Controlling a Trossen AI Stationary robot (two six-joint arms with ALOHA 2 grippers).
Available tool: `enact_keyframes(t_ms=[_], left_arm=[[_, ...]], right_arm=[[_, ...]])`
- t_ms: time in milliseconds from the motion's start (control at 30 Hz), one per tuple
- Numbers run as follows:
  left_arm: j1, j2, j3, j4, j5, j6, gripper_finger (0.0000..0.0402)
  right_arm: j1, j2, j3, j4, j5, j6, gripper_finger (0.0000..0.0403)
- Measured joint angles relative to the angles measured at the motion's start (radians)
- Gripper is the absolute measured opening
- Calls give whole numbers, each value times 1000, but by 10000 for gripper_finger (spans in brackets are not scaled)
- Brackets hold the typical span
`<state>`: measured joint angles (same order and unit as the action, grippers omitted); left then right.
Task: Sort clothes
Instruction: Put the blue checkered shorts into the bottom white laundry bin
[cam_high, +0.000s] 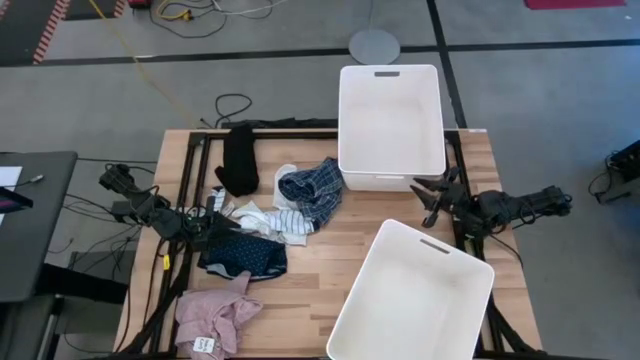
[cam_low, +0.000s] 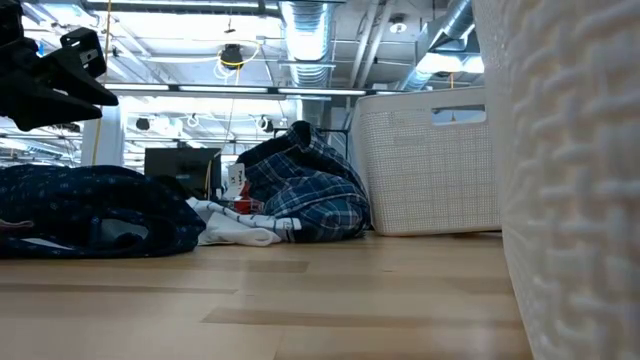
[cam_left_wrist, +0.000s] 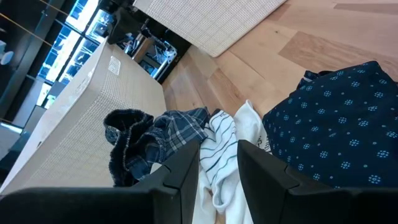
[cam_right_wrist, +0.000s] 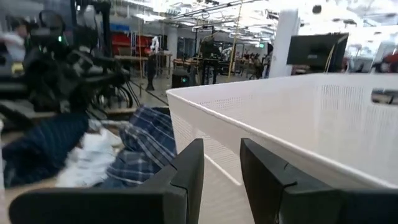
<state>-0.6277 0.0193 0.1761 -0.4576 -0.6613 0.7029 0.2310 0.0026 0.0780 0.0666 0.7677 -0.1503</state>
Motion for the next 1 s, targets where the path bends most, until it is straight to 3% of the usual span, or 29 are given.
enact_keyframes(t_ms=[200, 467, 1000], left_arm=[[0, 0, 0, 0, 0, 0, 105], [0, 0, 0, 0, 0, 0, 105], [0, 0, 0, 0, 0, 0, 105]], right_arm=[[10, 0, 0, 135, -35, 94, 123], [42, 0, 0, 305, -67, 98, 123], [51, 0, 0, 250, -68, 90, 123]])
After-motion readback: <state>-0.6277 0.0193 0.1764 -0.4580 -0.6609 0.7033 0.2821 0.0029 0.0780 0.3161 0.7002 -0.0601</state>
